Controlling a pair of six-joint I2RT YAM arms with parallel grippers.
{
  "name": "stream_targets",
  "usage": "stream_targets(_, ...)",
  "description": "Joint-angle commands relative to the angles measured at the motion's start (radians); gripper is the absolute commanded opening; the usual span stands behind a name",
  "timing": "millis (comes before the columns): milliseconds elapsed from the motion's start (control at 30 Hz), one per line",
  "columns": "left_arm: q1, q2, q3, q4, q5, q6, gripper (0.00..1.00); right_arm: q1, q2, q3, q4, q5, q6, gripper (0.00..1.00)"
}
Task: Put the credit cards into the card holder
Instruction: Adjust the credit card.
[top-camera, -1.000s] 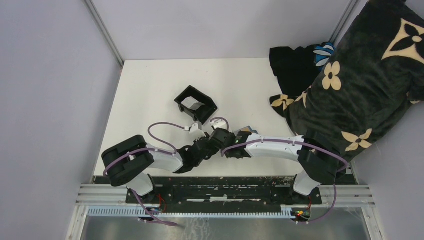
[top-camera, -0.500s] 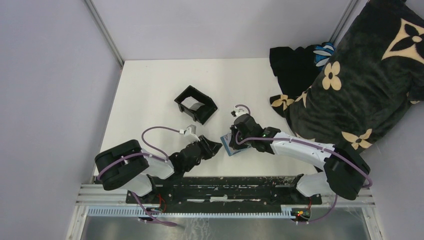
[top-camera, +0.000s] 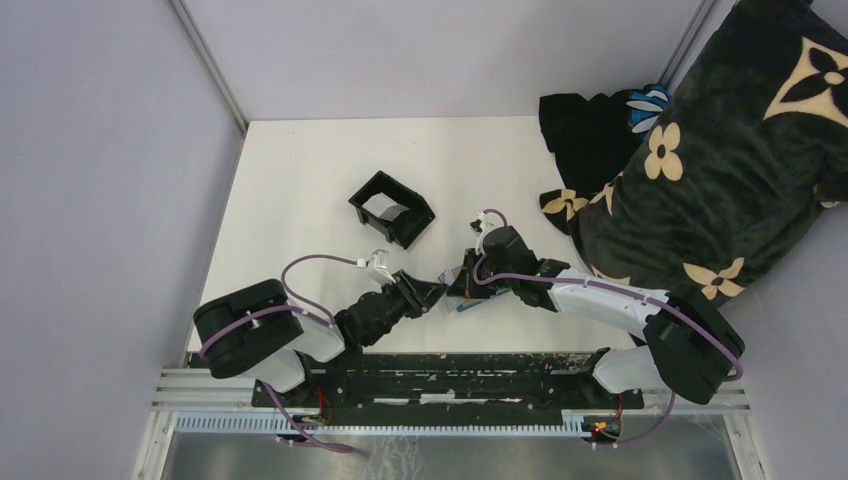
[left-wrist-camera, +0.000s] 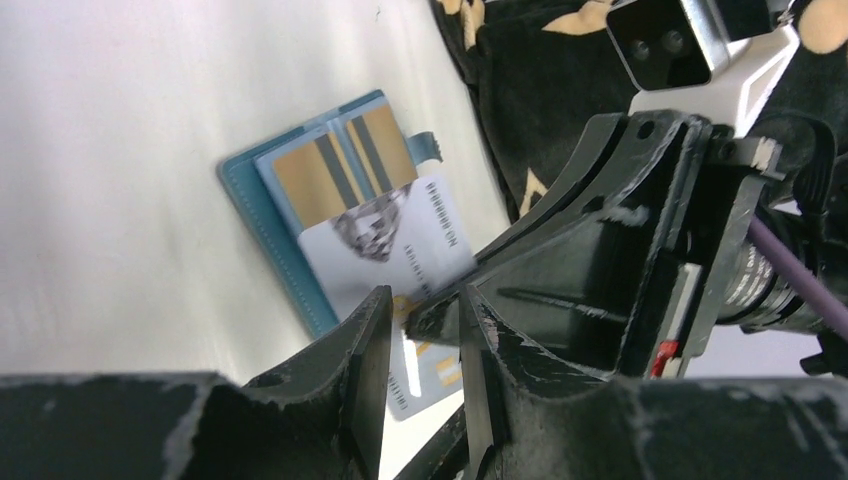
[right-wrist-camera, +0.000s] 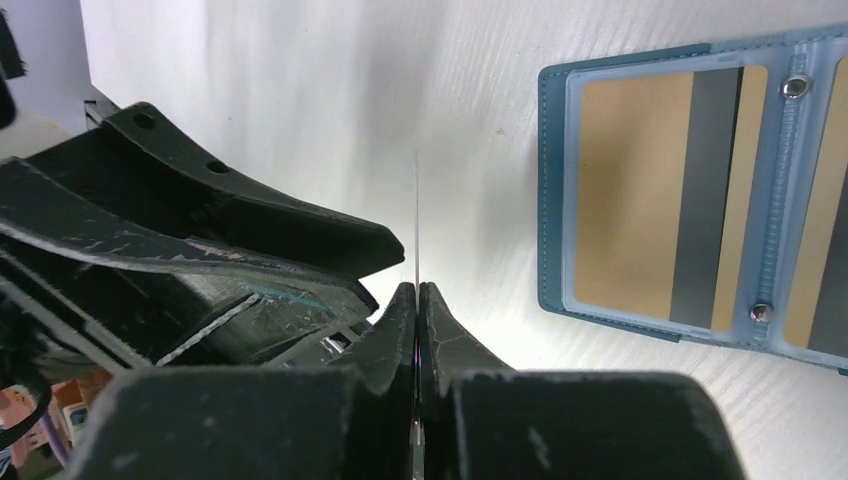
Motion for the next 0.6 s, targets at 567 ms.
stream_targets(567,0.005,-0.045,-0.079,0.108,-0.004,0.043,0.39,-0.05,-0.047,-0.068,0.21,-0.142,0.123,0.01)
